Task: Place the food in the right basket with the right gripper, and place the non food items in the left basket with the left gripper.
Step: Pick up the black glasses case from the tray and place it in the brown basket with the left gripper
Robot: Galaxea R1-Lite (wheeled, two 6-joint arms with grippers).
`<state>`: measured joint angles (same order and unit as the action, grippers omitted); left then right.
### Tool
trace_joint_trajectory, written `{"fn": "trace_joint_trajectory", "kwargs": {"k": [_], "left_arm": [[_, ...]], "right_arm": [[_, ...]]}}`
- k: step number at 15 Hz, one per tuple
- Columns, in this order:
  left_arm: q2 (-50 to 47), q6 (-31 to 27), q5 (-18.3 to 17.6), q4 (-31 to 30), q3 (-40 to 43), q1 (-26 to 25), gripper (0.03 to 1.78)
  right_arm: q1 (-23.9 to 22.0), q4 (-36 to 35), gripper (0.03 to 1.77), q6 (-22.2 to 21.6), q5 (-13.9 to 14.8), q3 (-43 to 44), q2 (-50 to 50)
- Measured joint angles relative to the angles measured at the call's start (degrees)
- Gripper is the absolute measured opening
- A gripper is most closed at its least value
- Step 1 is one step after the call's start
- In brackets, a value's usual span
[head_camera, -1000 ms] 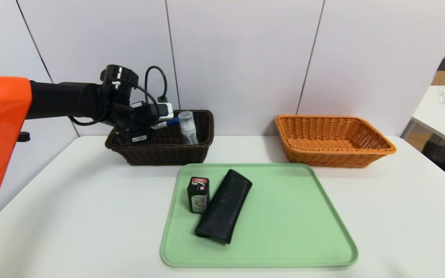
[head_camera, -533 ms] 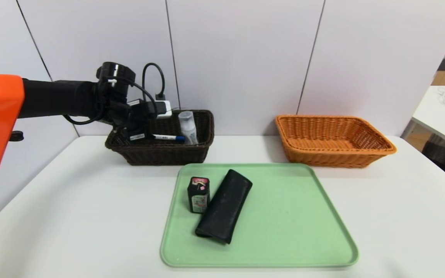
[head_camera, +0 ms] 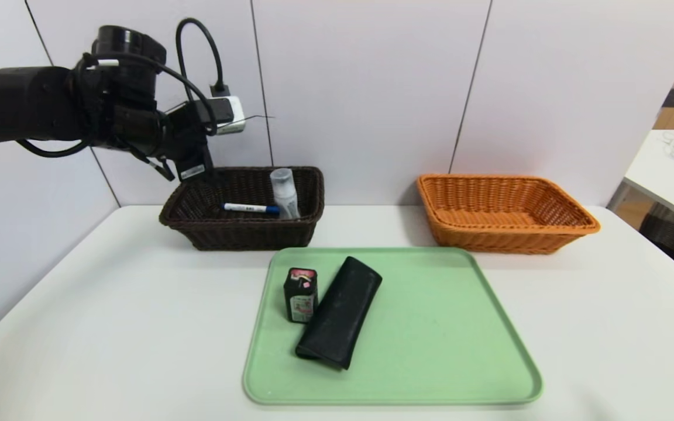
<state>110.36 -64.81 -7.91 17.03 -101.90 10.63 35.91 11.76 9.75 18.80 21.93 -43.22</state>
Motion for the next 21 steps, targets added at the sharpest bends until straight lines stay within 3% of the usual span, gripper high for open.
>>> {"fn": "trace_joint_trajectory", "kwargs": {"k": [3,6,11,21], "left_arm": [[-3.8,7.1,0.0,0.0,0.0,2.9,1.57],[-6.6,18.4,0.2,1.9,-0.7,7.7,1.61],[-9.3,35.3,1.6,13.8,-8.7,14.0,1.66],[-11.4,58.6,12.6,27.1,-11.3,24.7,1.69]], "right_arm": [[-0.2,-0.2,1.69,0.7,0.0,-0.3,0.1],[-0.3,-0.2,1.69,0.7,0.0,-0.3,0.2],[-0.5,-0.2,1.69,0.8,0.1,-0.3,0.3],[-0.6,-0.2,1.69,0.8,0.2,-0.3,0.4]]}}
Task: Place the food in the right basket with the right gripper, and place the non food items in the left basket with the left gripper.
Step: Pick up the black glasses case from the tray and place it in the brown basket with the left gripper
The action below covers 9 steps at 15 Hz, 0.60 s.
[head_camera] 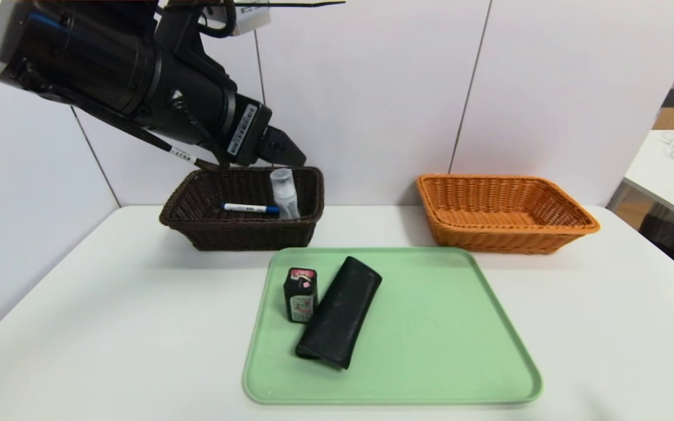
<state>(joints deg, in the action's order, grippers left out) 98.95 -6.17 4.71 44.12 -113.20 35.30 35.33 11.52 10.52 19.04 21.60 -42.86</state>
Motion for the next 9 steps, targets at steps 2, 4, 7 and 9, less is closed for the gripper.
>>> {"fn": "trace_joint_trajectory", "kwargs": {"k": [2,4,7,9], "left_arm": [[0.4,4.1,0.8,2.8,0.0,1.0,1.69],[1.4,8.0,0.8,4.6,0.0,1.5,1.69],[3.4,12.3,0.8,7.0,0.1,3.1,1.69],[5.0,12.9,0.7,7.1,0.1,4.4,1.69]], "right_arm": [[0.0,0.0,1.69,0.0,0.1,-0.1,0.0],[0.0,0.0,1.69,-0.1,0.1,-0.2,0.1],[0.0,0.0,1.69,-0.1,0.1,-0.2,0.1],[0.0,0.0,1.69,-0.1,0.1,-0.1,0.1]]}}
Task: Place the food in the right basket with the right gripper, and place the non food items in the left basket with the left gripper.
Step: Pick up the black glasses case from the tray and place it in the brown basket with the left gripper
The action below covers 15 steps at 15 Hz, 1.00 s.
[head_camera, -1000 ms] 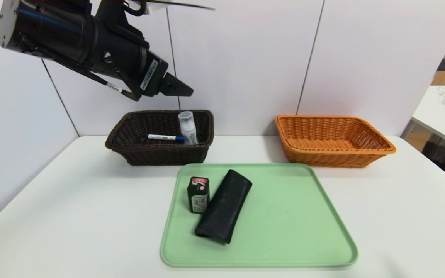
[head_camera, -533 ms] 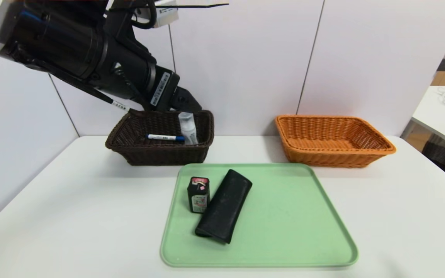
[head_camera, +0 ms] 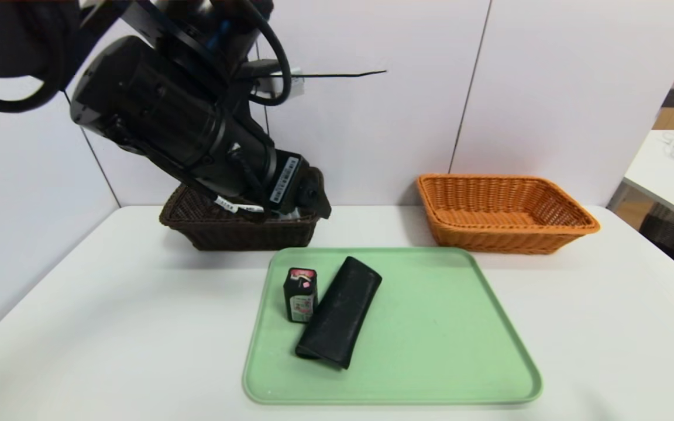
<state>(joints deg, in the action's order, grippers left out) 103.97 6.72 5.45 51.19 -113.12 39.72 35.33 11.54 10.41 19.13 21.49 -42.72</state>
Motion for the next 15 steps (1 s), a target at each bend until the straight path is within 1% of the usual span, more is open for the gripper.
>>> {"fn": "trace_joint_trajectory", "kwargs": {"k": [5,12,15], "left_arm": [[4.3,1.4,0.1,-0.3,-0.1,2.2,1.69],[9.6,3.9,0.2,-0.5,-0.1,3.5,1.69],[11.8,5.6,1.3,-0.4,-0.1,4.9,1.69]], "right_arm": [[0.0,0.0,1.69,-0.2,0.0,0.0,0.2],[0.0,0.0,1.69,-0.2,-0.1,-0.6,0.4],[0.0,0.0,1.69,-0.2,-0.1,-0.8,0.5]]}}
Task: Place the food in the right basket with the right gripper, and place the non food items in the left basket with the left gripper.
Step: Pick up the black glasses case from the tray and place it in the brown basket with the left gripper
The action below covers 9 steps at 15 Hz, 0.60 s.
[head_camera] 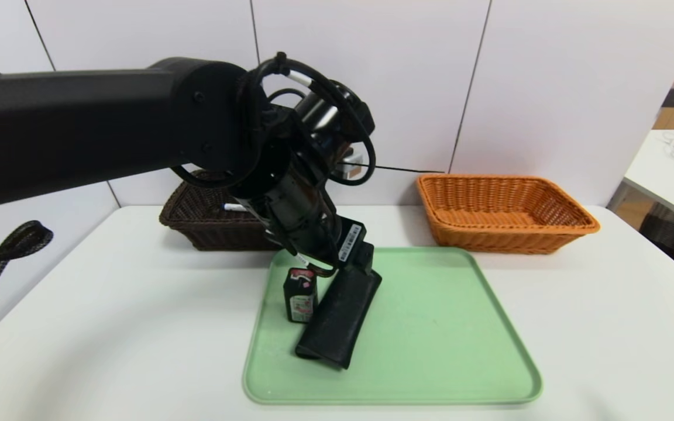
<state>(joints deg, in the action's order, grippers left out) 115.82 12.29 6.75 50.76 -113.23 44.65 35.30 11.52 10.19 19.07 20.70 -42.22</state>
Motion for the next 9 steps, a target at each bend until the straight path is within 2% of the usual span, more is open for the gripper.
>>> {"fn": "trace_joint_trajectory", "kwargs": {"k": [9], "left_arm": [[5.5,2.5,3.9,-0.1,0.0,3.3,1.69]], "right_arm": [[0.0,0.0,1.69,0.0,0.1,-0.5,0.6]]}}
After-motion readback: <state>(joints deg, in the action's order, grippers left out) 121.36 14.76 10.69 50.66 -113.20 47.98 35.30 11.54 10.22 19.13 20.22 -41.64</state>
